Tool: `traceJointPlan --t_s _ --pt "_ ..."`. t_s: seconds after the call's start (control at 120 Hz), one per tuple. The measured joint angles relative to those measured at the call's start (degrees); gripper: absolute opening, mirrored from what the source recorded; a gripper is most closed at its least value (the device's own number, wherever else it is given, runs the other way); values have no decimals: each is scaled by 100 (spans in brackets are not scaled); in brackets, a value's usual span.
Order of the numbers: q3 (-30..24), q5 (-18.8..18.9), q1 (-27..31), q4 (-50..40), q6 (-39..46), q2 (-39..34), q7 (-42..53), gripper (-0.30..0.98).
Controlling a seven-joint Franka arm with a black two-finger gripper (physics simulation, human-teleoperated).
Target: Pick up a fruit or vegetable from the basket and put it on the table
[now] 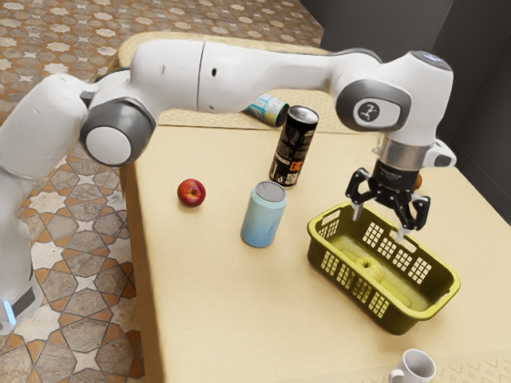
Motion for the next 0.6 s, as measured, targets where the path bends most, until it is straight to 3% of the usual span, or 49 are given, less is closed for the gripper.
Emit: traceJointPlan --t_s 0.6 --pt "160 -78 60 -314 326 384 -810 69"
